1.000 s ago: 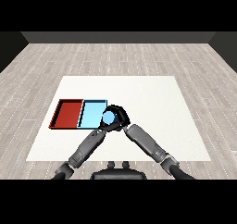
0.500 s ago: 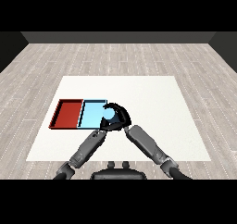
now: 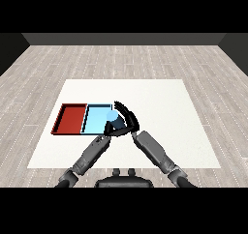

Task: Pick the blue can and put it in the blue box

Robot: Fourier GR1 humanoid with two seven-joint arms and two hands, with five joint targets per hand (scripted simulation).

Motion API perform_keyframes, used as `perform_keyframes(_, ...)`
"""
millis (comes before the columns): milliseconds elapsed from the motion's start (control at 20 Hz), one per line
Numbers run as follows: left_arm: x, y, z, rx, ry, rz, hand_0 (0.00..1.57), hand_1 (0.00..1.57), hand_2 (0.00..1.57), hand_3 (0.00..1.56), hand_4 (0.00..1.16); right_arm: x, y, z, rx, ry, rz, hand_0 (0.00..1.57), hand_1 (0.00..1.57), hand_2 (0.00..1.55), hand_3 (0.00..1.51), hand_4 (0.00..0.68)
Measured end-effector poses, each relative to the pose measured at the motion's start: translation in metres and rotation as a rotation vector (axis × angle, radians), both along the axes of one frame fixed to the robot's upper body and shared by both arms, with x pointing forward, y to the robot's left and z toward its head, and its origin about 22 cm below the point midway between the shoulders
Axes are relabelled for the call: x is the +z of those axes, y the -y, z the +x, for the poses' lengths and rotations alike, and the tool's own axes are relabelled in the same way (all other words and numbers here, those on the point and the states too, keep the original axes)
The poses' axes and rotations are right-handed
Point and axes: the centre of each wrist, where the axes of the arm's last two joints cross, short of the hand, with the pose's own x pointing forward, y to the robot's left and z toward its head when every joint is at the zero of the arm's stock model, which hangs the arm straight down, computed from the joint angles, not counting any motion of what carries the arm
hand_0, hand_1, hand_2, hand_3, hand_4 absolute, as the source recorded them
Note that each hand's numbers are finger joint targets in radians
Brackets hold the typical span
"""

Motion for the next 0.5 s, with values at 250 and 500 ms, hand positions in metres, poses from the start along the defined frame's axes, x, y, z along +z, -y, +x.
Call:
perform_keyframes(250, -0.002, -0.004, -0.001, 0.01, 0.0, 0.021, 1.57, 1.57, 1.57, 1.51, 1.13, 0.001, 0.013, 0.001, -0.001, -0.01, 0.028, 0.0, 0.0, 0.0, 0.0, 0.0)
perform_keyframes(500, -0.005, -0.01, 0.004, 0.03, 0.014, 0.05, 1.57, 1.57, 1.57, 1.5, 1.13, 0.008, 0.036, -0.008, -0.012, -0.001, 0.047, 0.0, 0.0, 0.0, 0.0, 0.0)
